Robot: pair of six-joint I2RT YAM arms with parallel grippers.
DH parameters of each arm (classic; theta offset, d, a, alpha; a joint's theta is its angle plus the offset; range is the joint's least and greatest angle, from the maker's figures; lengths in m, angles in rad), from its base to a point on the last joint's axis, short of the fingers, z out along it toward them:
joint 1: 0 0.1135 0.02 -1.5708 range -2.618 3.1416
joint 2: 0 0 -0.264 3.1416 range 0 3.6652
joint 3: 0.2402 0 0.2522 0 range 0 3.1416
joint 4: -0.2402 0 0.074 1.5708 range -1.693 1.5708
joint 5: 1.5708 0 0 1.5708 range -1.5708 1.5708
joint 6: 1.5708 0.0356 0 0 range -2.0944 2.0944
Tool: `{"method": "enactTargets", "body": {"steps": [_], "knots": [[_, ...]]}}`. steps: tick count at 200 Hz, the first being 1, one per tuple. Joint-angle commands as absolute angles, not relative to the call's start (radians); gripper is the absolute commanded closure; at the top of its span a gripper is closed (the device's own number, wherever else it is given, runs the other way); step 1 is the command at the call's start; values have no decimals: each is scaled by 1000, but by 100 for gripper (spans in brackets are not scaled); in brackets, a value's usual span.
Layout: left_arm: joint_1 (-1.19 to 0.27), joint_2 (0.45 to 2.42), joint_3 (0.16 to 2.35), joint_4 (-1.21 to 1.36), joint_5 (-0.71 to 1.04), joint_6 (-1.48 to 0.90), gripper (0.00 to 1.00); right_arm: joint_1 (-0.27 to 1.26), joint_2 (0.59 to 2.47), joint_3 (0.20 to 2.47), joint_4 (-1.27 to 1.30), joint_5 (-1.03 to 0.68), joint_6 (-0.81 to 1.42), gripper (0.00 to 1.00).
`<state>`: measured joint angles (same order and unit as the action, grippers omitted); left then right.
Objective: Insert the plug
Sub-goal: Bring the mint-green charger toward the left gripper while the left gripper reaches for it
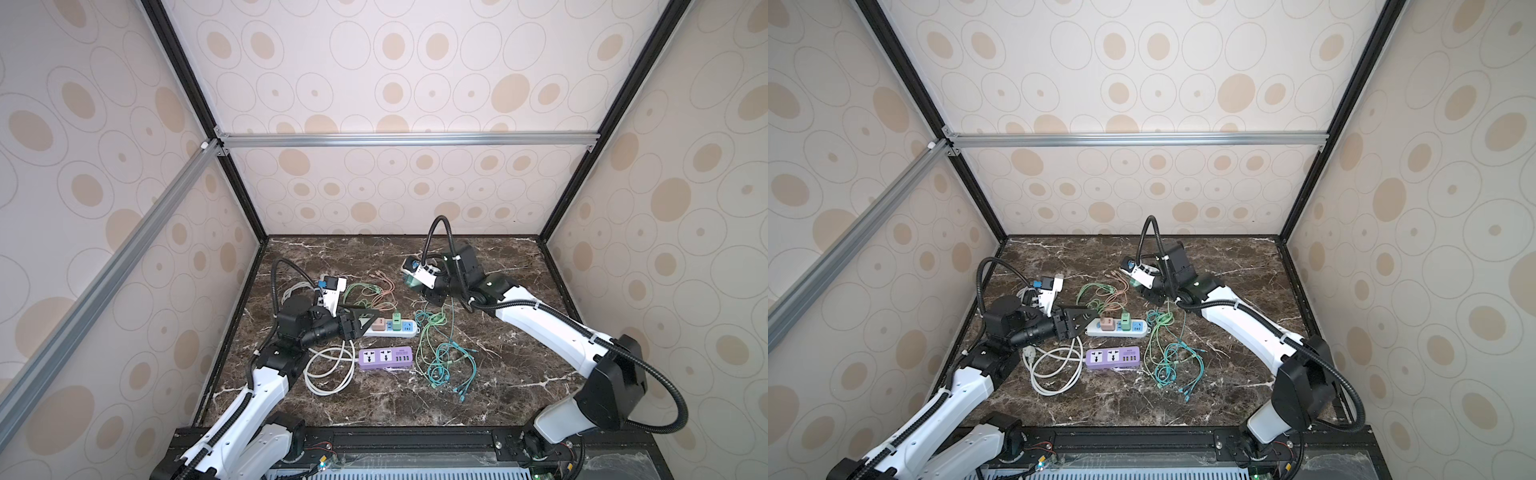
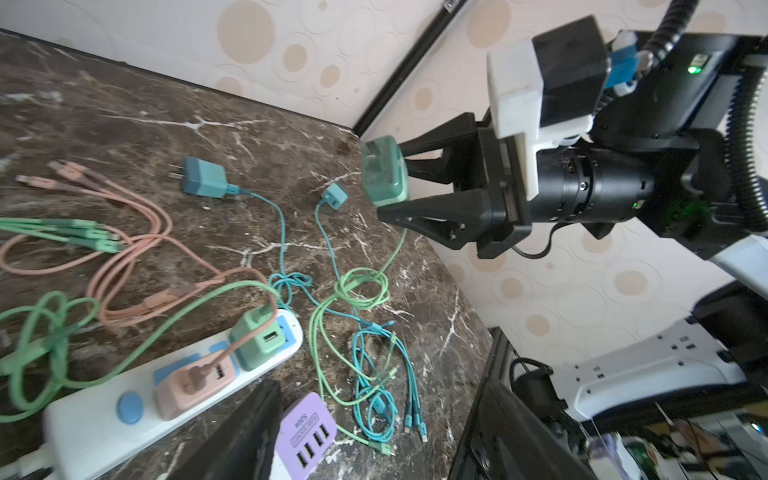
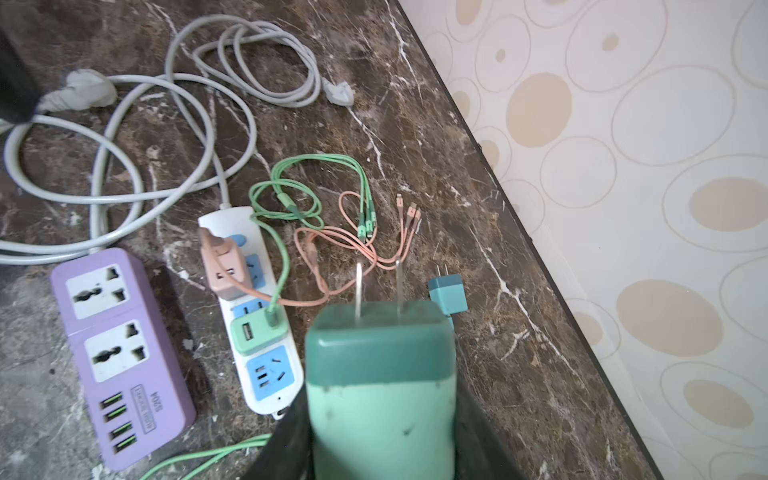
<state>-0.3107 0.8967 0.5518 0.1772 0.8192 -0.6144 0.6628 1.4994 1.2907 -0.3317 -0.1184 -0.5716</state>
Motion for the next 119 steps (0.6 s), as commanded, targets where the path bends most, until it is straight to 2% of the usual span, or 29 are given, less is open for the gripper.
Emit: {"method": "enactTargets", "body": {"steps": [1, 83, 119], "knots": [[-353, 906, 574, 259, 899, -634, 25, 706, 1430, 1241, -275, -118, -613, 74], [-402, 999, 618, 324, 917, -665, 37, 844, 1376, 1184, -273, -38, -632, 74], [-415, 1024, 629, 351, 919, -681, 39, 877, 1372, 1168, -268, -15, -637, 74]]}}
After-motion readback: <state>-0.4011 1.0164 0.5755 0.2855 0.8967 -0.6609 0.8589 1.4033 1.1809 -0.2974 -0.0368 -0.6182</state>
